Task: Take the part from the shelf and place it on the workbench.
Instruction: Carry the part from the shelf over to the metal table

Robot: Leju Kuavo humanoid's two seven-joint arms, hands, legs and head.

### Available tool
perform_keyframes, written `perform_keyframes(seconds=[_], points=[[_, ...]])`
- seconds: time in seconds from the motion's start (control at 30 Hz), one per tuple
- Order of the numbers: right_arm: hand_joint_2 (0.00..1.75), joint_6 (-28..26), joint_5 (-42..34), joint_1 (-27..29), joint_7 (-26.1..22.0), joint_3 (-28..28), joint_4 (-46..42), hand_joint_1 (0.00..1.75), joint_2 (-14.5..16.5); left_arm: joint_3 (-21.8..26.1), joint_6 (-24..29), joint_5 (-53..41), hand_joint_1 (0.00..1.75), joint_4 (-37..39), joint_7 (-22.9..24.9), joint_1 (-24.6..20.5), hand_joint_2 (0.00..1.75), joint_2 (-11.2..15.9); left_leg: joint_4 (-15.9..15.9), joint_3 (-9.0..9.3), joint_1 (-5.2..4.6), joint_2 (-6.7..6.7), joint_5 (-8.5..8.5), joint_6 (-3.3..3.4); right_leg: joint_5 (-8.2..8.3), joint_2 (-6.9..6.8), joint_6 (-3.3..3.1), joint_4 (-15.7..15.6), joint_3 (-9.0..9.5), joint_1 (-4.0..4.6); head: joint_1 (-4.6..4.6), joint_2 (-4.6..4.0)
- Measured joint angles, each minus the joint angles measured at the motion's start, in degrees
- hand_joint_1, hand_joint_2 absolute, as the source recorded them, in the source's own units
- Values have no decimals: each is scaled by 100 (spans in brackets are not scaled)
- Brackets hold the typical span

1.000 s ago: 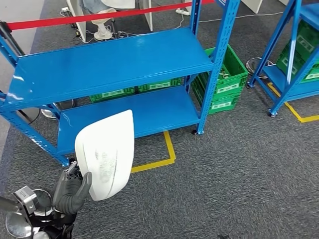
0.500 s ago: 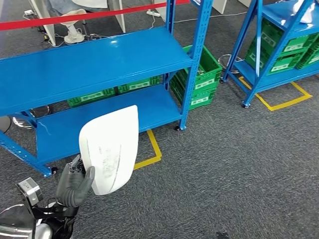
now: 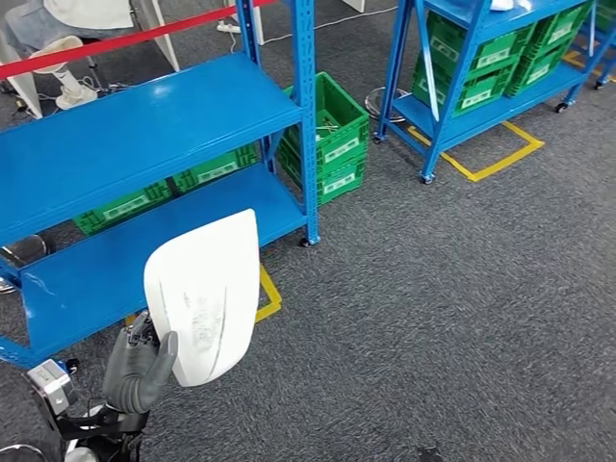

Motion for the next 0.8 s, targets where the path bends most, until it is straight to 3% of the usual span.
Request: perform_keyframes(seconds=[0.03, 0.07, 0.1, 0.17, 0.23, 0.3, 0.33, 0.4, 0.47, 0.5, 0.53, 0.57, 0.63, 0.7, 0.73, 0.8], points=[[0, 18, 18, 16, 8, 9, 0, 0, 2, 3, 12, -8, 175, -2, 0, 42, 175, 1, 192, -103, 0, -19, -14, 2, 6, 72, 0, 1, -7, -1, 1, 0], [0, 31, 33, 35, 19, 14, 0, 0, 2, 6, 25, -18, 175, -2, -2, 70, 175, 1, 141, -92, 3, -32, 101, 7, 14, 145, 7, 2, -10, -5, 2, 0], [0, 39, 50, 52, 28, 18, 0, 0, 2, 11, 35, -30, 175, -2, -8, 87, 175, -2, -116, 19, 10, -61, 303, 12, 22, 220, 20, 3, -9, -11, 2, 0], [0, 42, 81, 61, 56, 24, -1, 0, 2, 23, 46, -63, 175, -1, -25, 100, 175, -20, -910, 379, 52, -283, 695, 13, 40, 363, 67, 26, -29, -13, -5, 0], [0, 35, 108, 57, 89, 42, -2, 0, 1, 34, 46, -89, 175, 5, -36, 98, 175, -51, -1360, 571, 77, -470, 809, 38, 64, 486, 133, 50, -91, -10, -8, 1], [0, 27, 124, 85, 115, 63, -2, 0, 1, 48, 46, -95, 175, 12, -41, 93, 175, -86, -1409, 578, 69, -405, 806, 111, 98, 594, 204, 41, -157, -28, -4, 1], [0, 23, 134, 107, 123, 72, -2, 0, 1, 57, 45, -96, 175, 13, -46, 91, 175, -103, -1419, 581, 69, -344, 820, 151, 86, 562, 234, 62, -188, -28, -1, 1], [0, 19, 188, 122, 125, 98, -2, 0, 1, 75, 30, -107, 175, 16, -77, 94, 175, -144, -1440, 589, 73, -200, 841, 226, -135, 297, 282, 396, -365, -10, 41, 1], [0, 22, 298, 110, 89, 162, -1, 0, 1, 91, 5, -135, 175, 28, -122, 104, 175, -175, -1439, 587, 44, -47, 837, 264, -542, -15, 317, 1160, -698, -2, 81, 1], [0, 24, 352, 108, 60, 203, -1, 0, 1, 99, -4, -149, 175, 38, -139, 107, 175, -186, -1439, 588, 32, 34, 834, 271, -685, -79, 327, 1504, -842, -5, 81, 0], [0, 25, 390, 115, 31, 239, -1, 0, 3, 105, -12, -162, 175, 52, -151, 106, 175, -196, -1438, 590, 25, 110, 832, 273, -725, -109, 328, 1677, -896, -7, 81, 1], [0, 23, 417, 126, 4, 270, 0, 0, 7, 113, -20, -174, 175, 67, -162, 102, 175, -206, -1437, 595, 22, 178, 827, 272, -656, -129, 324, 1611, -830, -7, 82, 1], [0, 19, 476, 144, -40, 326, 0, 0, 20, 126, -41, -198, 175, 92, -191, 95, 175, -236, -1436, 622, 16, 293, 809, 254, -331, -277, 296, 897, -396, 3, 84, 1], [0, 12, 528, 133, -69, 392, 0, 0, 39, 140, -60, -210, 175, 107, -211, 91, 175, -264, -1421, 646, -17, 388, 778, 203, -129, -451, 229, 235, -11, 34, 81, 1], [0, 9, 540, 127, -76, 420, 0, 0, 46, 145, -66, -213, 175, 113, -216, 87, 175, -274, -1417, 652, -32, 433, 771, 176, -107, -482, 190, 107, 55, 50, 79, 1], [0, -2, 549, 131, -69, 452, 0, 0, 57, 157, -75, -218, 175, 126, -220, 72, 175, -295, -1426, 656, -37, 515, 764, 123, -90, -370, 114, 79, 37, 56, 76, 1]])
